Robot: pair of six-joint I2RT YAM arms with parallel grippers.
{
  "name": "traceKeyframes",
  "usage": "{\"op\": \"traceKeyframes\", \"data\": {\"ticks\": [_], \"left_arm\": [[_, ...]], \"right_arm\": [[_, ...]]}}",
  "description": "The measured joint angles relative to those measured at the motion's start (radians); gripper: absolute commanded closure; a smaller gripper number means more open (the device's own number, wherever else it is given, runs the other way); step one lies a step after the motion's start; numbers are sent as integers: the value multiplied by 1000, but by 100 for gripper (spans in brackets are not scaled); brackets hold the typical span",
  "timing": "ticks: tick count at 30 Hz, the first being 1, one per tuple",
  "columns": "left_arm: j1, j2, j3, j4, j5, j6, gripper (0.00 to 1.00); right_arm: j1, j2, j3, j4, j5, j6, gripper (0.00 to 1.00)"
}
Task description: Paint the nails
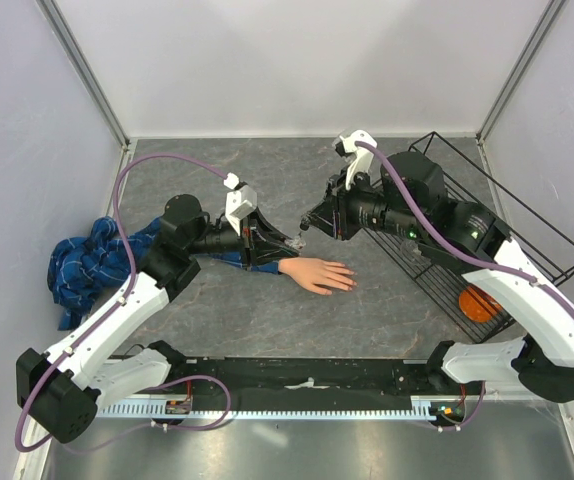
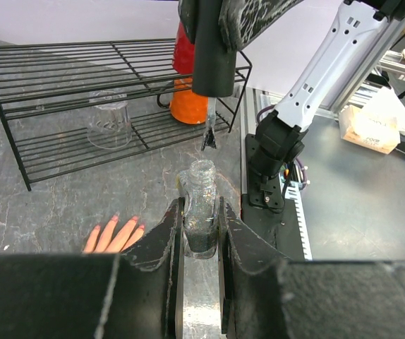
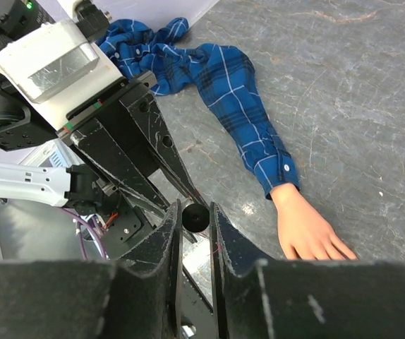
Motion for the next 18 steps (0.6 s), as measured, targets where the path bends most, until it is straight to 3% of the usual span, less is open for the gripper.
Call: {"op": "traceKeyframes", "data": {"ticks": [18], "left_arm": [[0,0,0,-14,0,2,98]], "right_arm": [[0,0,-34,10,-3,0,100]]}}
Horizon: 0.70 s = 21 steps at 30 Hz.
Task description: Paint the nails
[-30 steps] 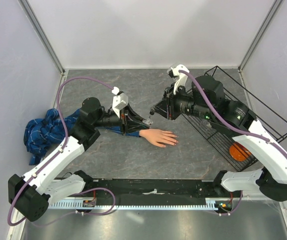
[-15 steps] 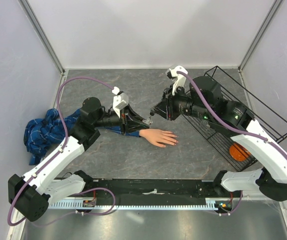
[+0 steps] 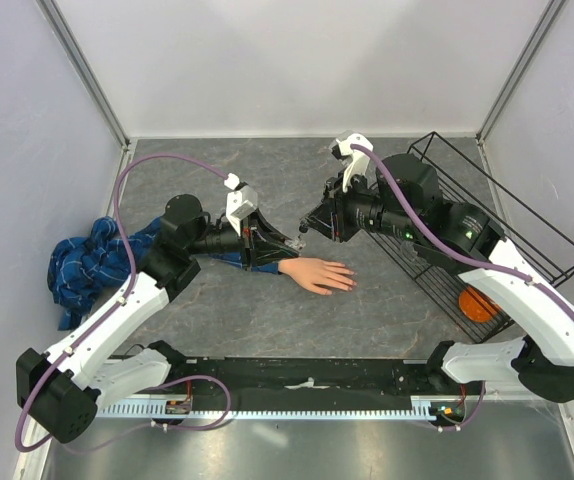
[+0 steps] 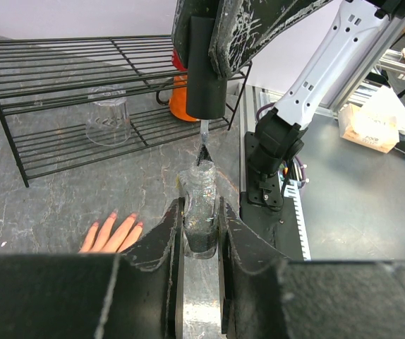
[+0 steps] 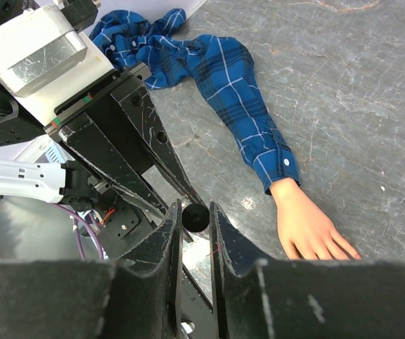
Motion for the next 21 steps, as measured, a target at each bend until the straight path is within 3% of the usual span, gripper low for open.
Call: {"op": "traceKeyframes", "data": {"ticks": [21], "left_arm": [[-2,1,0,-2,0,0,98]], "right_arm": [[5,0,-10,24,-8,0,100]]}}
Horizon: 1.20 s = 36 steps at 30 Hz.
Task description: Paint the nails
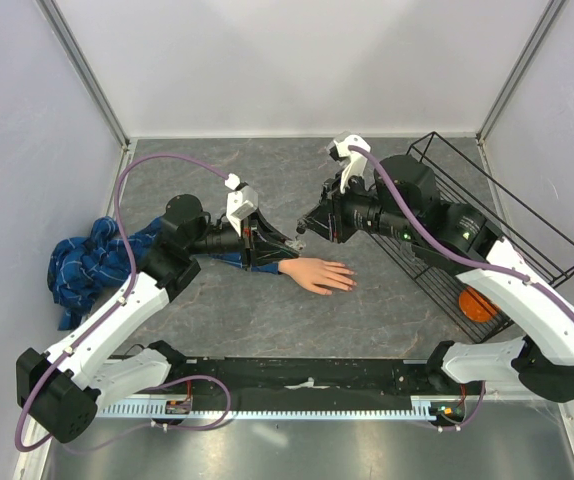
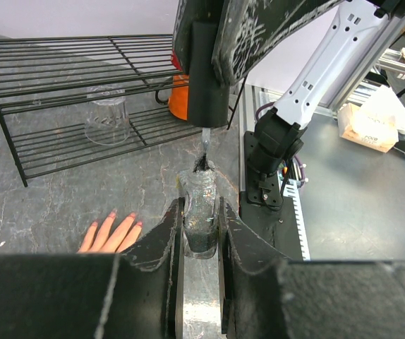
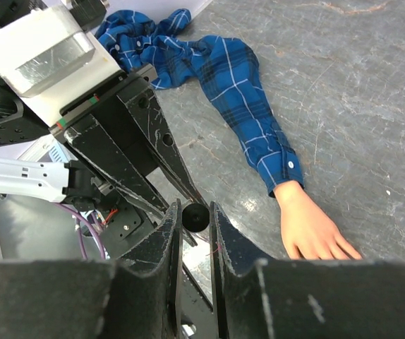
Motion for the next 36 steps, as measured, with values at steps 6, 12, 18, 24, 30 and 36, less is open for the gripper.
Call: {"op": "traceKeyframes", "data": {"ticks": [6,12,18,24,30,36], "left_arm": [[0,0,0,-3,0,0,98],[0,0,0,-3,0,0,98],[0,0,0,-3,0,0,98],[0,1,0,-6,0,0,98],[0,2,0,-6,0,0,98],[0,2,0,-8,-2,0,98]], "right_arm": [[1,0,-14,0,1,0,100],[2,0,-16,-1,1,0,100],[2,0,-18,-1,1,0,100],[2,0,-32,1,0,0,100],[4,-1,-48,8,-4,0,100],[8,-1,-82,27,-11,7,100]]}}
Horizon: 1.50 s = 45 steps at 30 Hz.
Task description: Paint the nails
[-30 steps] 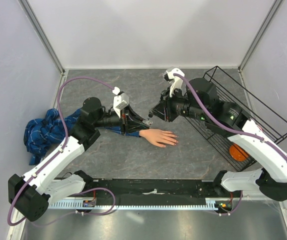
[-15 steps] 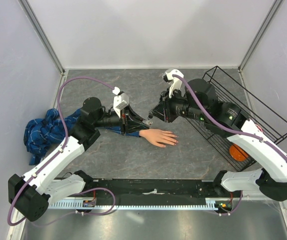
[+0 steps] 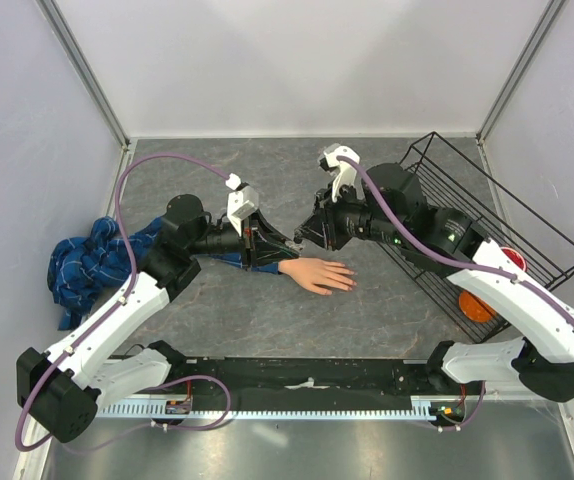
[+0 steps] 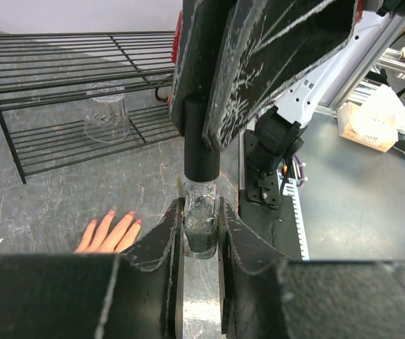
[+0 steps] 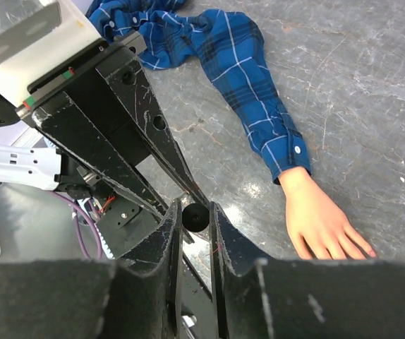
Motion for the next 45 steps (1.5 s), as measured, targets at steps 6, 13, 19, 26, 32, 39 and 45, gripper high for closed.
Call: {"op": "traceKeyframes", "data": {"ticks": [6,13,19,26,32,39,45], "left_arm": [[0,0,0,-13,-5,0,98],[-6,0,-3,-86,-26,1,98],[-6,-4,-26,-111,-64,5,98],[-6,-20,-51,-114,-148,10,98],[-6,-29,-68,-104,-163,13,98],[-6,-35,-75,-85,-175,13,98],[-6,-35,-71,-9,-178,13,98]], "right_arm": [[6,-30,-74,68,-6,2,100],[44,-114,-247,217,67,34,100],[140,-108,-298,272,284,93,100],[220,-55,-283,260,535,238,100],[241,-31,-275,251,606,313,92],[246,-15,-241,216,629,332,74],[267,-3,-182,128,596,327,39]]}}
